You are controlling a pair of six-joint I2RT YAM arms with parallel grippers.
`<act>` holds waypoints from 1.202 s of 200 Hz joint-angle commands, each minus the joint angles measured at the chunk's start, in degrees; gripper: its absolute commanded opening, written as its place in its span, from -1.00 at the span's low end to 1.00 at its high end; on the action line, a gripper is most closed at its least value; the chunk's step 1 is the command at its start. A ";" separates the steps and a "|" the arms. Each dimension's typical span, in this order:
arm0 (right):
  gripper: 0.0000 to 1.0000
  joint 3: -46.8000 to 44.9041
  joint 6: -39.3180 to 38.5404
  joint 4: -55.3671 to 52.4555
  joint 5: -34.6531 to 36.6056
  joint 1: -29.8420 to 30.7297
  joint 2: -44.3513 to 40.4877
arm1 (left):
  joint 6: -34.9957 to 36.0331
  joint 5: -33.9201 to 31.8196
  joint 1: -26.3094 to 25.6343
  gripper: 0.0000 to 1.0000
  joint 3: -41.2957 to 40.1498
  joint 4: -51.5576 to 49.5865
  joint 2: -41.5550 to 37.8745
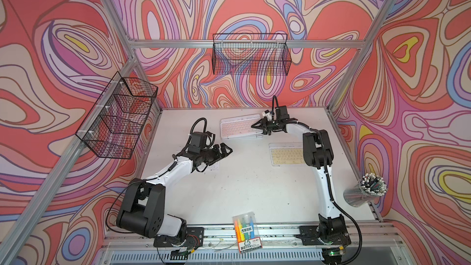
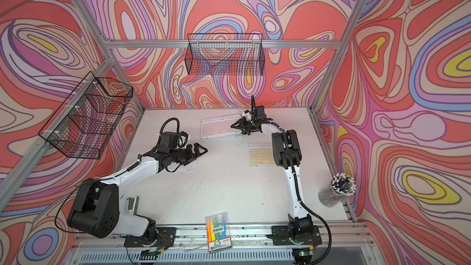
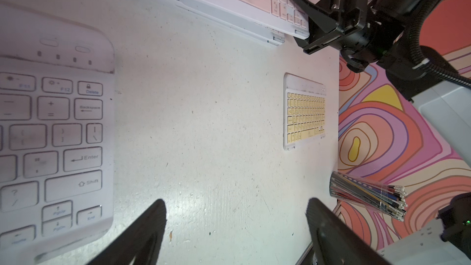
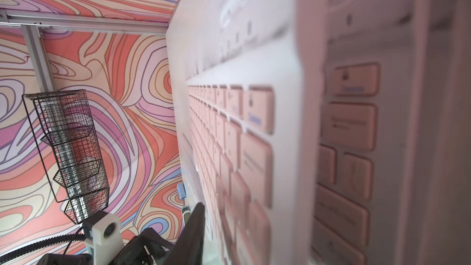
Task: Stack the numeric keypads
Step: Place the numeric keypad at the numeric keypad.
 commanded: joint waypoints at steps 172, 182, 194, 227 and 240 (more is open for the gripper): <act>-0.17 6.01 -12.58 -19.34 15.29 -0.71 -1.16 | 0.36 0.02 0.30 0.78 -1.11 0.68 -0.39; -0.17 6.01 -12.75 -19.55 15.51 -0.81 -1.58 | 0.35 0.00 0.31 0.78 -1.15 0.62 -0.62; -0.17 5.76 -12.84 -19.64 15.67 -0.83 -2.06 | 0.40 -0.21 0.33 0.78 -1.29 0.49 -0.91; -0.16 5.57 -13.28 -20.55 16.68 -1.24 -3.15 | 0.27 -0.55 0.35 0.78 -1.68 0.53 -1.06; -0.16 5.71 -13.35 -20.92 17.06 -1.71 -3.59 | 0.04 -0.65 0.32 0.78 -1.59 0.40 -1.02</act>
